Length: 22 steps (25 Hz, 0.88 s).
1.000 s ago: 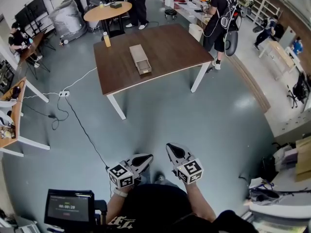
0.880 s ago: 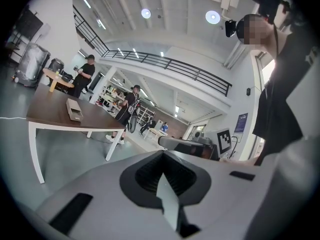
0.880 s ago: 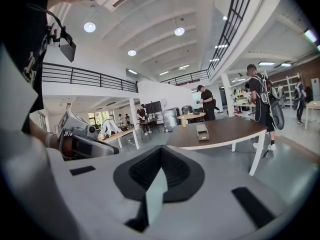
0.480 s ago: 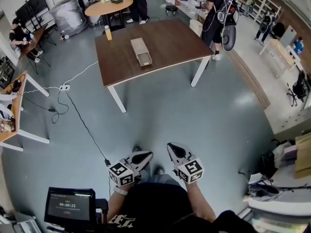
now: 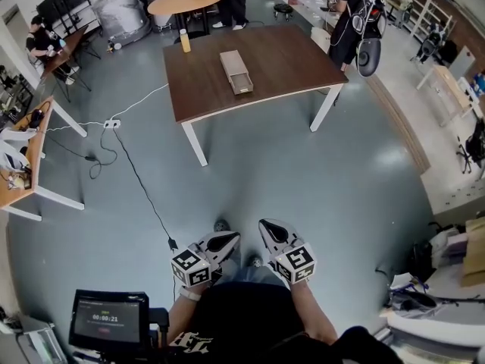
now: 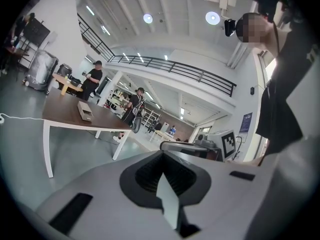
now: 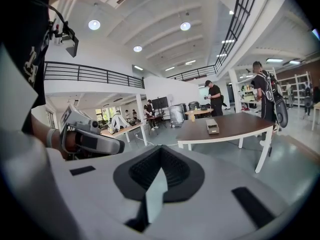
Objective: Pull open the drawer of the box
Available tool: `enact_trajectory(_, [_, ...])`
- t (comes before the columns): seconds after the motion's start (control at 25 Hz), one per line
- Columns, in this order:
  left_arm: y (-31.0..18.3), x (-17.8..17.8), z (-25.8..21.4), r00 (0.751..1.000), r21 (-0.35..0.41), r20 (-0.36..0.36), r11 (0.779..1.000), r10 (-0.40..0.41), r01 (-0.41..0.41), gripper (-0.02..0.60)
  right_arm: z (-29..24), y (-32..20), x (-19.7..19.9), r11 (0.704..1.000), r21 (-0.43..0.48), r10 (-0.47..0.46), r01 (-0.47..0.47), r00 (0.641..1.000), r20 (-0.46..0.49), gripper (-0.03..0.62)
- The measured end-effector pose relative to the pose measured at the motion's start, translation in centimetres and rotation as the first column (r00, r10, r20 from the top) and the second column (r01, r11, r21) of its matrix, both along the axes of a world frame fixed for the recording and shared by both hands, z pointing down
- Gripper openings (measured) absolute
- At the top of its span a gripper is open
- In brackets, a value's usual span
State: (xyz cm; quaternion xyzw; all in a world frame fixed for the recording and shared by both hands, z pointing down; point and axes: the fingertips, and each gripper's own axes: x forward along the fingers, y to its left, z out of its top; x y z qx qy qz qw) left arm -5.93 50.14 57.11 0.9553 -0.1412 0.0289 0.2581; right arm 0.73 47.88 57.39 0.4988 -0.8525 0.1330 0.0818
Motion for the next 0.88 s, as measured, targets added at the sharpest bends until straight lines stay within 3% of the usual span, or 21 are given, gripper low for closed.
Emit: enact_trajectory(0.88, [0.5,-0.3,-0.4,0.999,0.000,-0.008,0.999,-0.041,0.041,0.000,0.2,0.1,-0.5,0.999,-0.017,-0.031,0.031,0.999,-0.029,-0.012])
